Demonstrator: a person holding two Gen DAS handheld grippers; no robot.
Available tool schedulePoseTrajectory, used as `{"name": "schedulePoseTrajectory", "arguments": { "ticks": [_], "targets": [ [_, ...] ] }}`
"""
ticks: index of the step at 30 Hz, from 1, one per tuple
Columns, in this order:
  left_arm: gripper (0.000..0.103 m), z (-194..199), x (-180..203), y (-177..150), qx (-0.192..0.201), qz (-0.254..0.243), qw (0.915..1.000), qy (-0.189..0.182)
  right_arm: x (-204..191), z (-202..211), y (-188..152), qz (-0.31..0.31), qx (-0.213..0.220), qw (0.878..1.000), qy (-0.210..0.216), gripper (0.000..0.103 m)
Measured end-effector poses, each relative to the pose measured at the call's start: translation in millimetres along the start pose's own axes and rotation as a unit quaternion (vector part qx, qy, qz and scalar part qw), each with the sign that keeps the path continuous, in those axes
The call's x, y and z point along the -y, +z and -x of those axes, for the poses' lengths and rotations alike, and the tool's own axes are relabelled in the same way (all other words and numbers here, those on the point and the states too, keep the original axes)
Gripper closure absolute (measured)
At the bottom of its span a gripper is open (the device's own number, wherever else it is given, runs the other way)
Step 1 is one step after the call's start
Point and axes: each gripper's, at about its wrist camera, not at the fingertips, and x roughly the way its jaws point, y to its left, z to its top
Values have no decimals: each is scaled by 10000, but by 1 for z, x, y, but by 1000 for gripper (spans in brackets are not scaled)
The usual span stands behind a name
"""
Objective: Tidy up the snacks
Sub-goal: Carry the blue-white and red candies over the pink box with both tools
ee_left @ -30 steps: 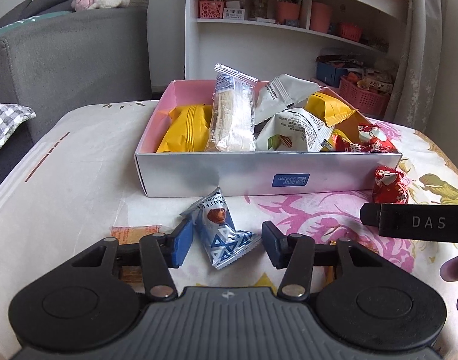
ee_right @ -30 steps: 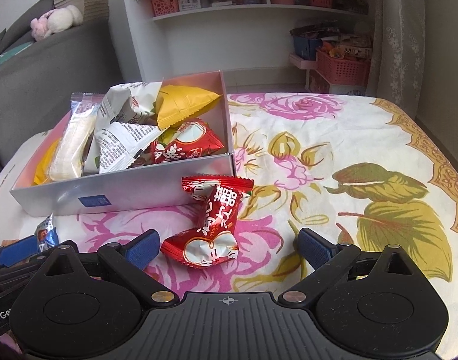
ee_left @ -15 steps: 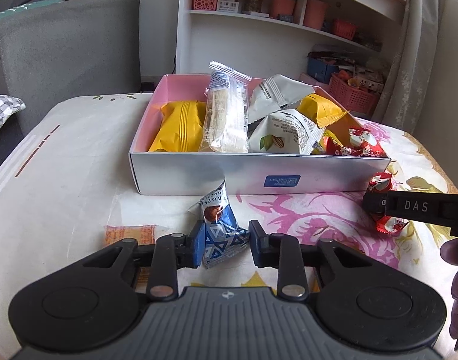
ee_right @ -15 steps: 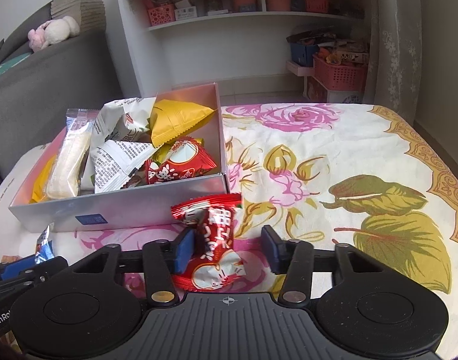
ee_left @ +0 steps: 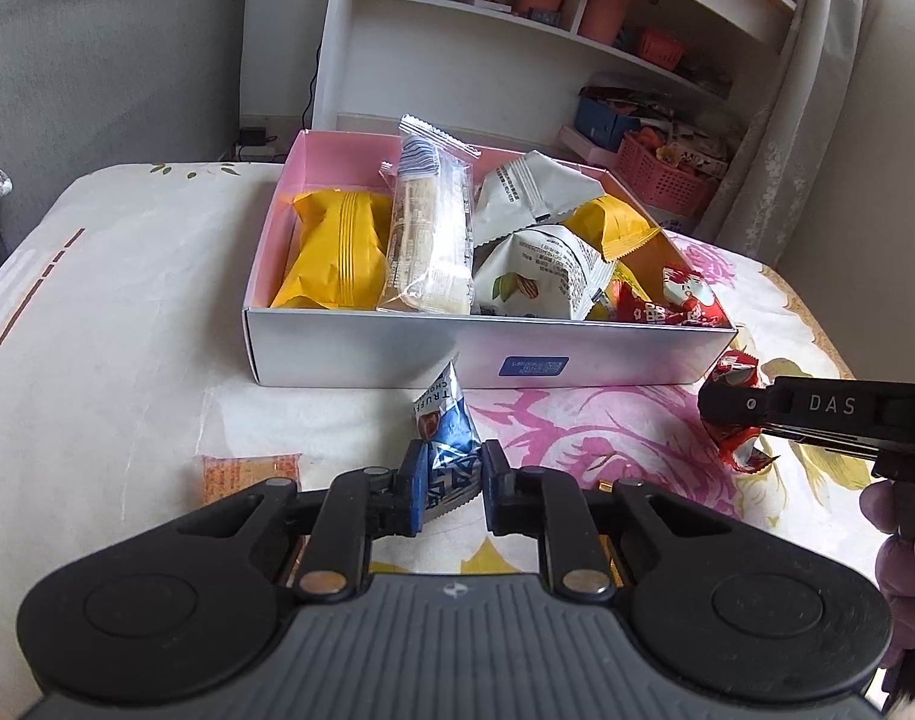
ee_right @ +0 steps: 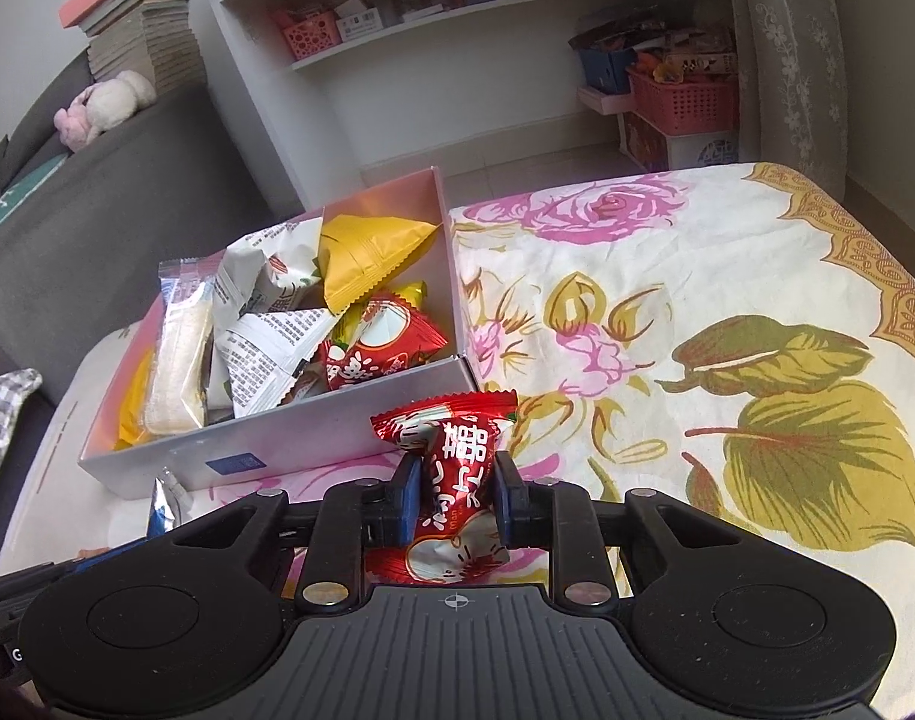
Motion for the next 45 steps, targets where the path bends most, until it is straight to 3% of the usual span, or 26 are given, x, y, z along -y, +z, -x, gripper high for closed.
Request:
{"name": "schedulePoseTrajectory", "arguments": {
  "ticks": [11, 25, 38, 45],
  "targets": [
    [90, 5, -8, 3, -180, 149, 9991, -366, 1, 13, 5, -264, -82, 9993, 250, 80],
    [90, 29, -7, 14, 58, 201, 9976, -665, -4, 30, 12, -336, 49, 9983, 471, 80],
    [90, 42, -26, 42, 578, 401, 9965, -448, -13, 33, 30, -481, 322, 9963, 643, 80],
    [90, 25, -31, 58, 788, 206, 9963, -256, -18, 28, 46, -574, 617, 9925, 886, 80]
  ]
}}
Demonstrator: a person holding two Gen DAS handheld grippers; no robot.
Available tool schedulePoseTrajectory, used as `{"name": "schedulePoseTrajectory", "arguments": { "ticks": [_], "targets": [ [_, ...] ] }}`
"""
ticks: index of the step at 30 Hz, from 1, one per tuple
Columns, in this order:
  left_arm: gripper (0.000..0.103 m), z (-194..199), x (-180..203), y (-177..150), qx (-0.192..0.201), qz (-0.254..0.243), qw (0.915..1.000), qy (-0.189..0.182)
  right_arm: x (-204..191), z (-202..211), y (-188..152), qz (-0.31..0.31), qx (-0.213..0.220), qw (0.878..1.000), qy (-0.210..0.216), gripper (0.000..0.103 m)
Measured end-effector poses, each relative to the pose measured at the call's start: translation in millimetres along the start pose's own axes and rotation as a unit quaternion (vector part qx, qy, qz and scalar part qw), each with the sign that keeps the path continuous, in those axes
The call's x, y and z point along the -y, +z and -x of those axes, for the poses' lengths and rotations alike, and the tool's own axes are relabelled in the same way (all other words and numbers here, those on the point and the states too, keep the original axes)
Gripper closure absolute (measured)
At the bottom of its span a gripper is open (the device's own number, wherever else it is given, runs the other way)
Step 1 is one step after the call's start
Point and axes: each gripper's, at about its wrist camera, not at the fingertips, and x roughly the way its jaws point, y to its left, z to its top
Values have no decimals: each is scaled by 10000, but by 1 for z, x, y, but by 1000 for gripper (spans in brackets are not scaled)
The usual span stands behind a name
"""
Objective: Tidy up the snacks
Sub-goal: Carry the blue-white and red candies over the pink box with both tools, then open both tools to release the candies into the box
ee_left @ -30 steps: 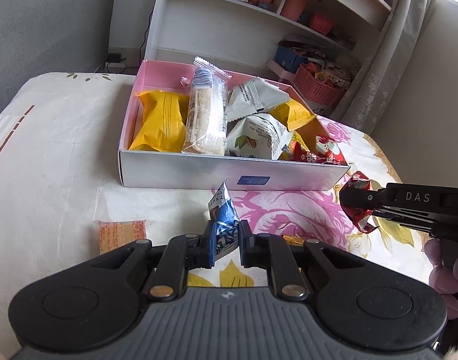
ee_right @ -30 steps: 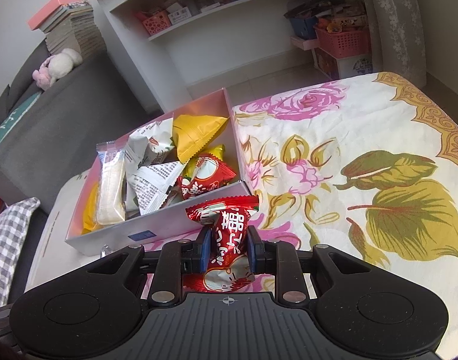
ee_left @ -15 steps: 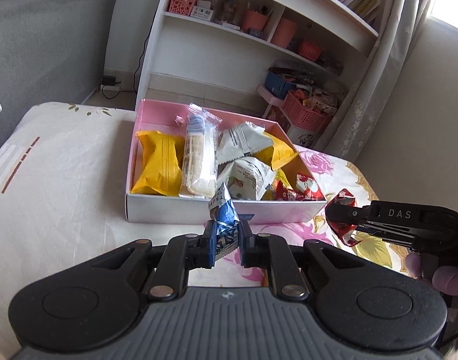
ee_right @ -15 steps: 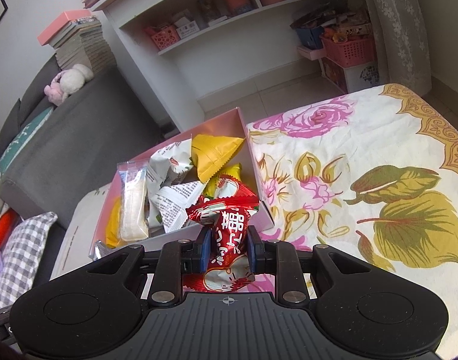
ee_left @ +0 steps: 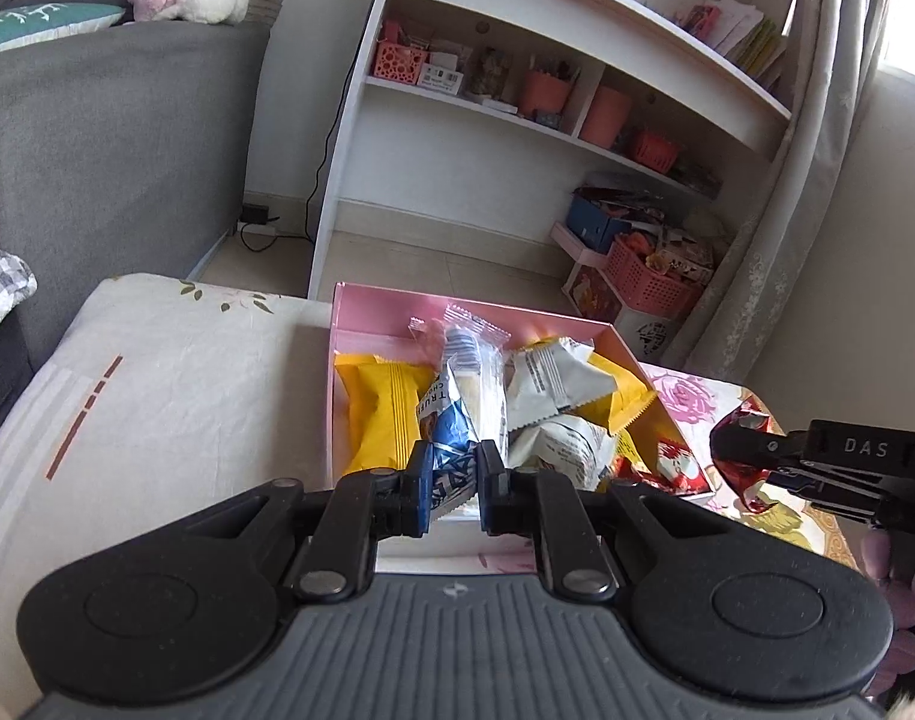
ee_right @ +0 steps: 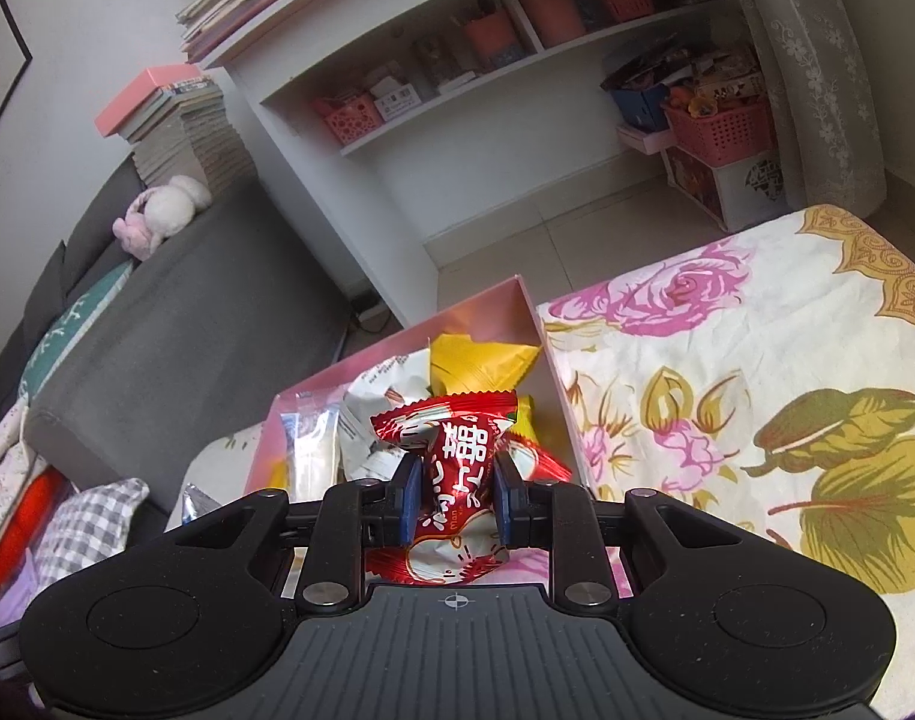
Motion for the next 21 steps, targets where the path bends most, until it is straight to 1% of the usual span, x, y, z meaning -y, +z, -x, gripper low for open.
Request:
{"name": "schedulePoseTrajectory", "arguments": {
  "ticks": [6, 11, 16, 21],
  "targets": [
    [90, -30, -8, 10, 74, -220, 9997, -11, 2, -11, 11, 16, 205, 9998, 77, 80],
    [90, -57, -12, 22, 50, -282, 9996, 20, 2, -25, 13, 156, 136, 9998, 34, 80],
    [90, -74, -14, 30, 70, -341, 9993, 153, 6, -41, 14, 128, 43, 9999, -88, 79],
    [90, -85, -17, 34, 72, -340, 9990, 281, 6, -53, 15, 137, -20, 9998, -105, 79]
  ]
}}
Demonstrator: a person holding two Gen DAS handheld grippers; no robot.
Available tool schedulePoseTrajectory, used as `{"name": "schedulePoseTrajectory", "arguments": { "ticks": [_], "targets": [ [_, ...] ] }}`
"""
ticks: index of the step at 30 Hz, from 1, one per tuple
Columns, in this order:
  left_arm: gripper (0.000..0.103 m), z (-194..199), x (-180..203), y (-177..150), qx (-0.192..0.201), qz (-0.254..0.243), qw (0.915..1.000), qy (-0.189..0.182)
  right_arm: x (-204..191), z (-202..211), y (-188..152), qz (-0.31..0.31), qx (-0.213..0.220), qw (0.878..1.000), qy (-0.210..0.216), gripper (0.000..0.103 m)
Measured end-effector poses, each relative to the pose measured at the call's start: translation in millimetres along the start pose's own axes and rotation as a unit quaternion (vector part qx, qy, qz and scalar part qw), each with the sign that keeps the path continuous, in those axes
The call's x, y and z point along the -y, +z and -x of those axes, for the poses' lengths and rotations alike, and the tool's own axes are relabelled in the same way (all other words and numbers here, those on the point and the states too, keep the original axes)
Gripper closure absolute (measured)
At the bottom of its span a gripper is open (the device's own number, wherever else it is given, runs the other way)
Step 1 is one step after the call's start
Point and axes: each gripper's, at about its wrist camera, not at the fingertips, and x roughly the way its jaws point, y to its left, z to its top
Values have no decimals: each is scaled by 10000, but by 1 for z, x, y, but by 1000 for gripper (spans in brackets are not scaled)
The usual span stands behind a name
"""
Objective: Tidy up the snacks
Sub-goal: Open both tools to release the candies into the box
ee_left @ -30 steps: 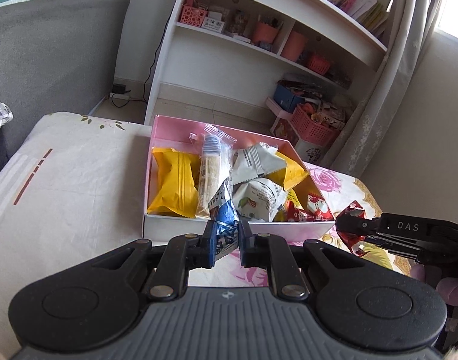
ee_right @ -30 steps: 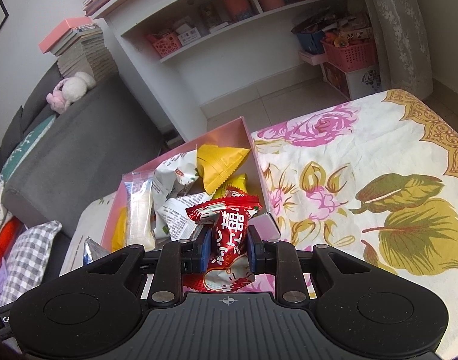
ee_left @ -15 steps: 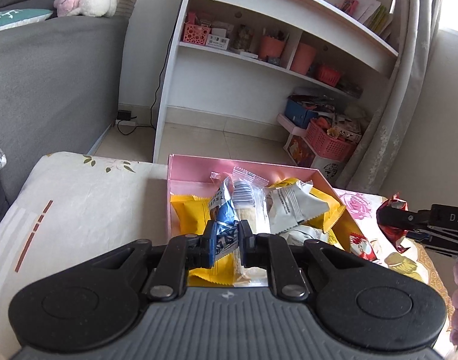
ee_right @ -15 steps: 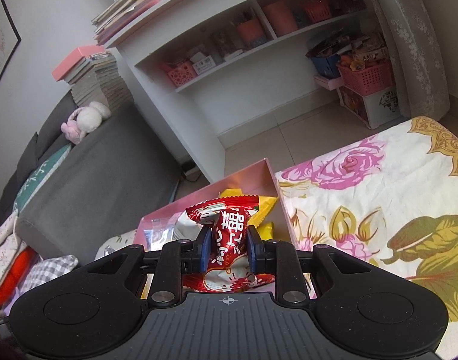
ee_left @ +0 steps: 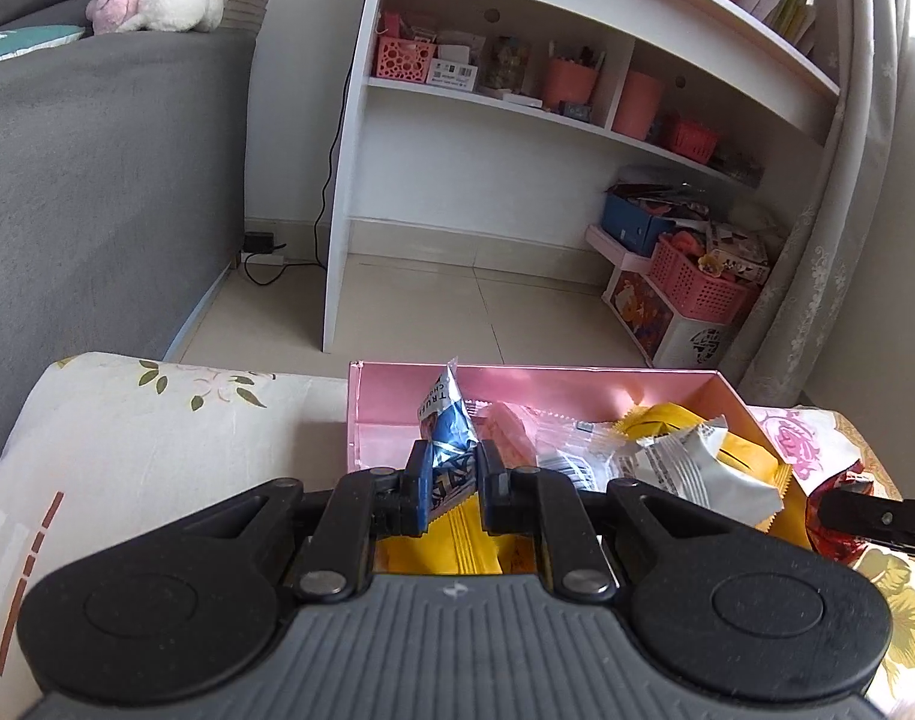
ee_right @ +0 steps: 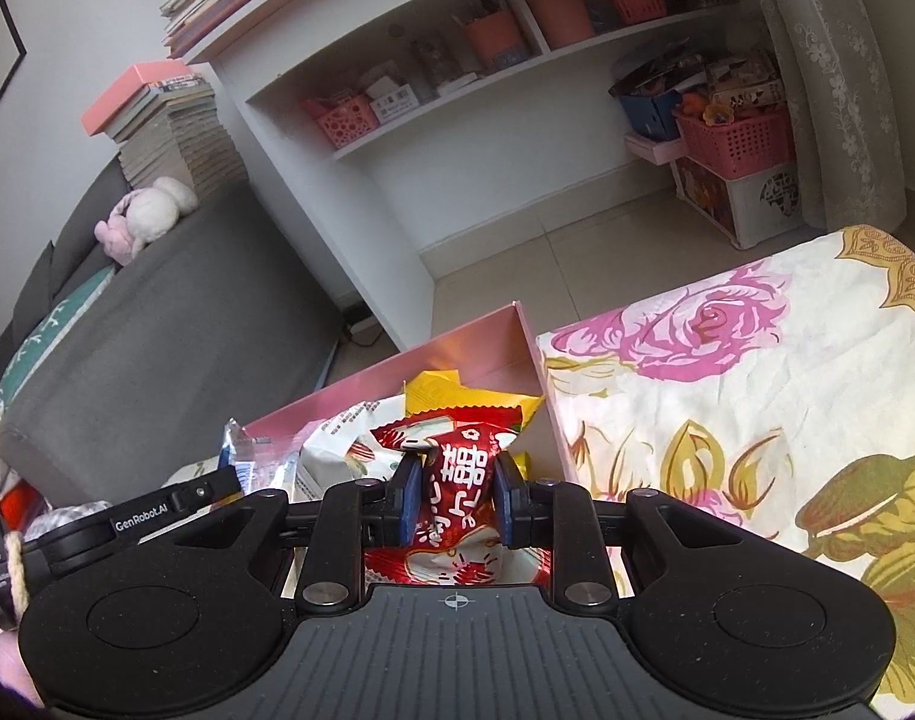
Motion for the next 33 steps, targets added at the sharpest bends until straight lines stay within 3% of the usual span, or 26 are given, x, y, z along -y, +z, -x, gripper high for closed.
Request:
{"name": "schedulePoseTrajectory", "arguments": {
  "ticks": [5, 9, 15, 19, 21, 25, 29, 33],
  "targets": [
    [89, -6, -3, 4, -34, 30, 10000, 44, 0, -2, 2, -20, 59, 10000, 10, 75],
    [76, -9, -4, 4, -129, 94, 9998, 92, 2, -2, 2, -49, 44, 10000, 25, 75],
    [65, -5, -5, 2, -139, 101, 9998, 137, 2, 0, 3, -88, 10, 10000, 33, 67],
    [59, 2, -4, 3, -140, 46, 9998, 134, -1, 6, 3, -58, 59, 9999, 60, 52],
    [57, 5, -3, 3, -158, 57, 9998, 126, -3, 9, 3, -30, 70, 9999, 79, 50],
    [44, 13, 0, 1, -155, 45, 9996, 231, -7, 18, 2, -4, 104, 9999, 70, 35],
    [42, 23, 0, -1, -201, 31, 9995, 222, -12, 27, 2, 18, 108, 9999, 91, 29],
    [32, 34, 1, -3, -184, 40, 9995, 243, -14, 38, -1, 41, 114, 9999, 92, 23]
  ]
}}
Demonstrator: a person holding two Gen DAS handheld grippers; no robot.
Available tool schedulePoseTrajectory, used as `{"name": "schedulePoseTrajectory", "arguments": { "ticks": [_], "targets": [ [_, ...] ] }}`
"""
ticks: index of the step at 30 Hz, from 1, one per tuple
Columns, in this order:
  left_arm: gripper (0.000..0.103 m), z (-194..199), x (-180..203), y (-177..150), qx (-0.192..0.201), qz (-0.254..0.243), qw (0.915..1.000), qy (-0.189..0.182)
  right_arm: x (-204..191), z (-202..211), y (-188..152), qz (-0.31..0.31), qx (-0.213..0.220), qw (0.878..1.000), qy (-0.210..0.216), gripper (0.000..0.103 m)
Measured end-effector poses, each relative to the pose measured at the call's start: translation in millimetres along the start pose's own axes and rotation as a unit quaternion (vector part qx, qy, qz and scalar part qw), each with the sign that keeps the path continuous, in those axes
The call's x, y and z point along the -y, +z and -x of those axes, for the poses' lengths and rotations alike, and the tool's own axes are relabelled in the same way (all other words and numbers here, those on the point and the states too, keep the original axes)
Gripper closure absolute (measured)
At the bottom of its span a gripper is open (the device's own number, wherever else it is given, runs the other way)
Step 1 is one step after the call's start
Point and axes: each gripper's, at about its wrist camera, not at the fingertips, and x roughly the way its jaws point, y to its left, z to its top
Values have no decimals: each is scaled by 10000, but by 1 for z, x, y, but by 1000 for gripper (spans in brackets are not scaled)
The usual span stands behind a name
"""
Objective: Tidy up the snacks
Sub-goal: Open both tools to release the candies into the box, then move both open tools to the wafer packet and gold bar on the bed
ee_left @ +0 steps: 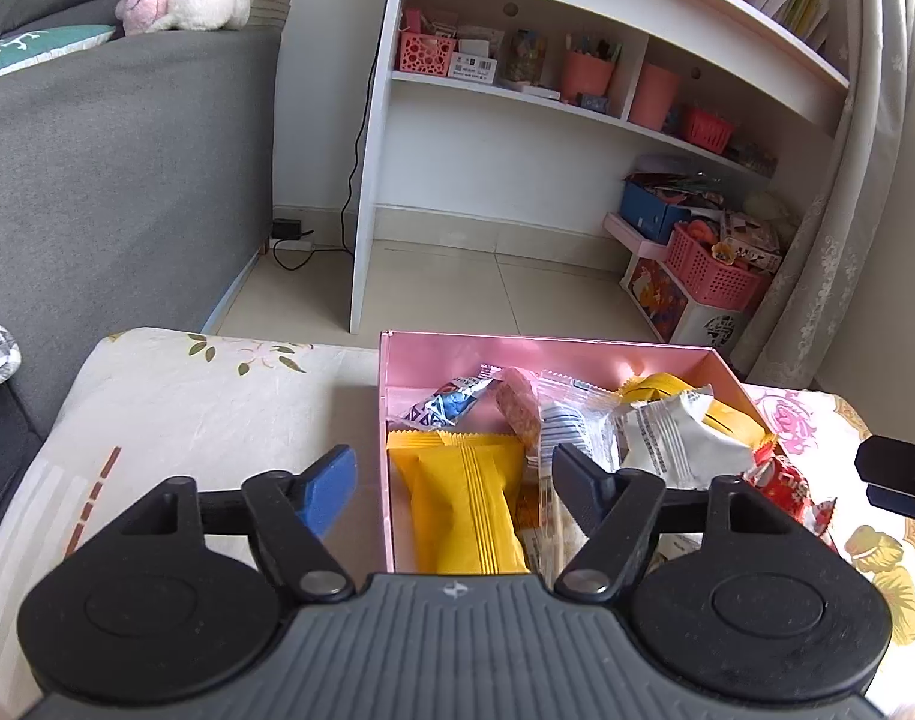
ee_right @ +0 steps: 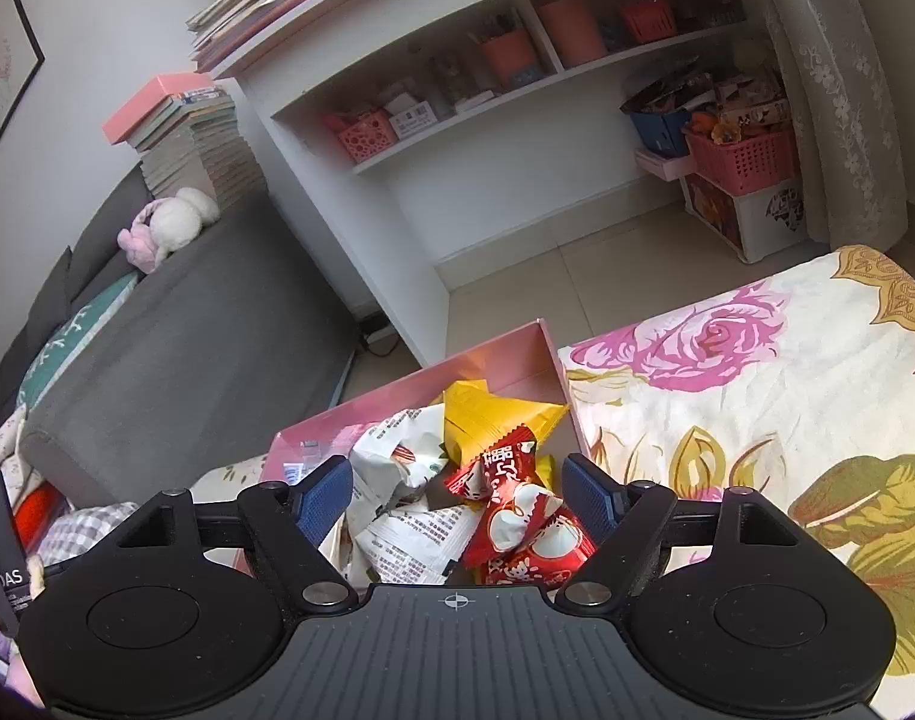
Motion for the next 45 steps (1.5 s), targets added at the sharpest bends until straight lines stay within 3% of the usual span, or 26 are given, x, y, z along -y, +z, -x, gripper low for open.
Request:
{"name": "schedulePoseTrajectory", "arguments": {
  "ticks": [7, 10, 14, 20, 25, 32, 36, 45],
  "targets": [
    [20, 20, 2, -15, -166, -15, 9999, 19, -2, 21, -7, 1, -72, 9999, -104, 10],
    [7, 29, 2, -22, -278, -36, 9996, 94, 0, 29, -12, -1, -163, 9997, -190, 7],
    [0, 42, -1, -30, -424, 83, 9989, 158, -2, 37, -20, 62, -362, 9986, -387, 6],
    [0, 57, -2, -48, -795, 177, 9958, 411, -13, 49, -45, 283, -668, 9952, -656, 3],
    [0, 64, -7, -72, -878, 309, 9947, 426, -23, 52, -76, 481, -860, 9928, -683, 3],
    [1, 63, -15, -102, -694, 496, 9958, 338, -38, 49, -123, 1234, -619, 9876, -742, 3],
    [3, 57, -13, -109, -522, 344, 9976, 298, -45, 41, -140, 1659, -550, 9816, -776, 3],
    [7, 47, -3, -116, -408, -29, 9988, 283, -60, 18, -165, 2326, -859, 9658, -755, 2]
  ]
}}
